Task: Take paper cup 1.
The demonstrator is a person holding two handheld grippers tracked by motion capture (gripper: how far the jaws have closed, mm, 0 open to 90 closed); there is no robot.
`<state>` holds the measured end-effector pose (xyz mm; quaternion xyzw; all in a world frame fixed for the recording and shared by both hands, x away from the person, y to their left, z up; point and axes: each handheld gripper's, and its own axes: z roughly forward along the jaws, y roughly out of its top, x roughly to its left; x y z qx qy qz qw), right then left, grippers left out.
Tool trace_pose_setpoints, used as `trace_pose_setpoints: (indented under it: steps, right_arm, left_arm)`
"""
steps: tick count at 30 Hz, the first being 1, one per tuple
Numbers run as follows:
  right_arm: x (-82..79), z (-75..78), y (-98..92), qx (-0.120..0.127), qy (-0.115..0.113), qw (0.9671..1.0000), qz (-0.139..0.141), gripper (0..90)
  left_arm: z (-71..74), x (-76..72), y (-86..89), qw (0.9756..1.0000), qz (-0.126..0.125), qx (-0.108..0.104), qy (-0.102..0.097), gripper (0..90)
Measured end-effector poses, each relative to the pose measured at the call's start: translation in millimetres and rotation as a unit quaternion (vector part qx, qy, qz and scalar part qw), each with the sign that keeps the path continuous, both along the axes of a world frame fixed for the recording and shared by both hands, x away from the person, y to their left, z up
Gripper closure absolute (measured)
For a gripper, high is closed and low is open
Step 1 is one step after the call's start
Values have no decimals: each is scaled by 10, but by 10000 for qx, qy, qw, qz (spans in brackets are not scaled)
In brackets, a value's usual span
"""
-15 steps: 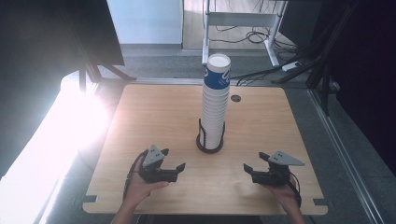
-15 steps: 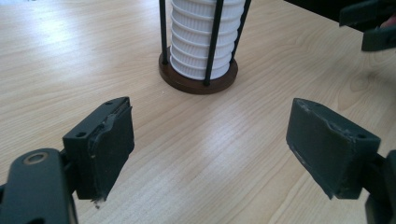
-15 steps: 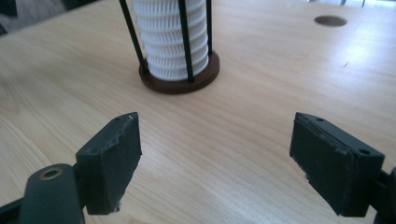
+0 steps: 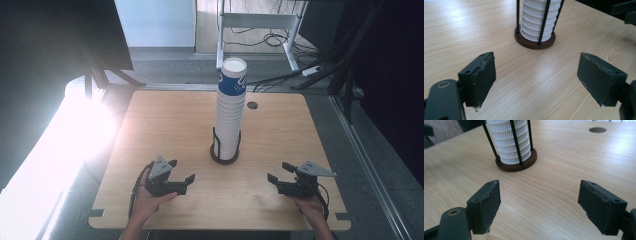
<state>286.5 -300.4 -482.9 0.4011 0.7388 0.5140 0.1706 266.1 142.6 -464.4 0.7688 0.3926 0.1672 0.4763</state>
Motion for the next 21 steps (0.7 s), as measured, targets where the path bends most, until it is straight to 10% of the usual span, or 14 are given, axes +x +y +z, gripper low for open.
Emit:
trace_pose_setpoints:
  steps: [21]
  right_arm:
    - [-126,28,-48,111,-126,9998,-49,219]
  left_arm:
    - [188,143,-120,9992,-244,-251,-200,168]
